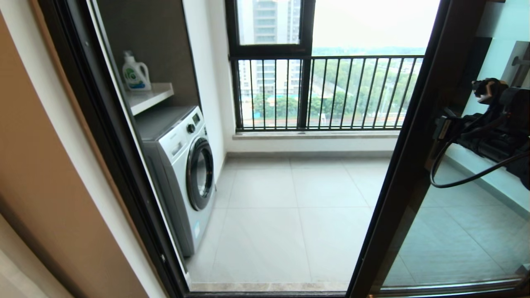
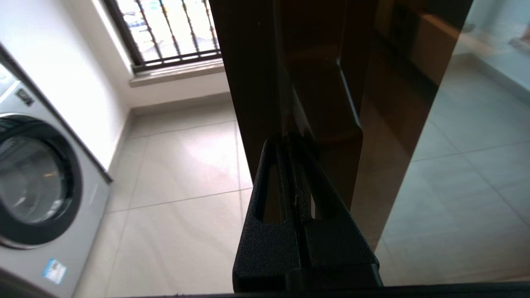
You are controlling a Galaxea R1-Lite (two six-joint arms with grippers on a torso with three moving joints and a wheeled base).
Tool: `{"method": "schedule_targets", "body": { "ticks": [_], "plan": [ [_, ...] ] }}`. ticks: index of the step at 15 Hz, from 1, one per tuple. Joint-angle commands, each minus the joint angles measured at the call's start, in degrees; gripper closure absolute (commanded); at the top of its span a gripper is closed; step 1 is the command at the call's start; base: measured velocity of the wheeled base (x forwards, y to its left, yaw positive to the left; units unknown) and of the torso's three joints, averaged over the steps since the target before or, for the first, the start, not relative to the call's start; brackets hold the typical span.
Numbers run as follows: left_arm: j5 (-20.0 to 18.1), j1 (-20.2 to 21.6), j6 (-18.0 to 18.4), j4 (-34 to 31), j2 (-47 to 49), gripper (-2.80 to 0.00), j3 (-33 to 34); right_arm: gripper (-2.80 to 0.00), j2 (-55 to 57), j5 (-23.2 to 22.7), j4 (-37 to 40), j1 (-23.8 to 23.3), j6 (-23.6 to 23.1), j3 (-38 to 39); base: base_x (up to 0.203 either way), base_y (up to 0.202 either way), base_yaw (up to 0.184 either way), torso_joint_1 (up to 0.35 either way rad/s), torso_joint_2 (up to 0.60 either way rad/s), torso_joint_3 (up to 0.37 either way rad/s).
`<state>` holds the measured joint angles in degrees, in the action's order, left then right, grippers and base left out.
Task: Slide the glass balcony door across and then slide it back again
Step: Open the slid door
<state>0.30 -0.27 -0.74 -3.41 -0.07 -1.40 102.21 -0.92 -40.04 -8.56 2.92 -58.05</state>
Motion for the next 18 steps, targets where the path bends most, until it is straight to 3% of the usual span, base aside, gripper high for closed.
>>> {"method": "schedule_targets", "body": {
  "ticks": [1, 8, 13, 18],
  "plan": [
    [0.05, 0.0, -0.05, -0.01, 0.07, 0.0, 0.0, 0.0, 0.36, -0.63, -0.36, -1.63, -0.01, 0.81, 0.0, 0.0, 0.0, 0.0, 0.0, 0.0],
    [0.05, 0.0, -0.05, -0.01, 0.07, 0.0, 0.0, 0.0, -0.17, -1.1, -1.09, -1.46, -0.1, 0.74, 0.0, 0.0, 0.0, 0.0, 0.0, 0.0],
    [0.05, 0.0, -0.05, -0.01, 0.07, 0.0, 0.0, 0.0, -0.51, -0.84, -1.09, 1.62, -0.1, 0.3, 0.0, 0.0, 0.0, 0.0, 0.0, 0.0],
    [0.05, 0.0, -0.05, -0.01, 0.07, 0.0, 0.0, 0.0, -0.08, -0.84, -1.09, 0.28, -0.1, 0.48, 0.0, 0.0, 0.0, 0.0, 0.0, 0.0]
  ]
}}
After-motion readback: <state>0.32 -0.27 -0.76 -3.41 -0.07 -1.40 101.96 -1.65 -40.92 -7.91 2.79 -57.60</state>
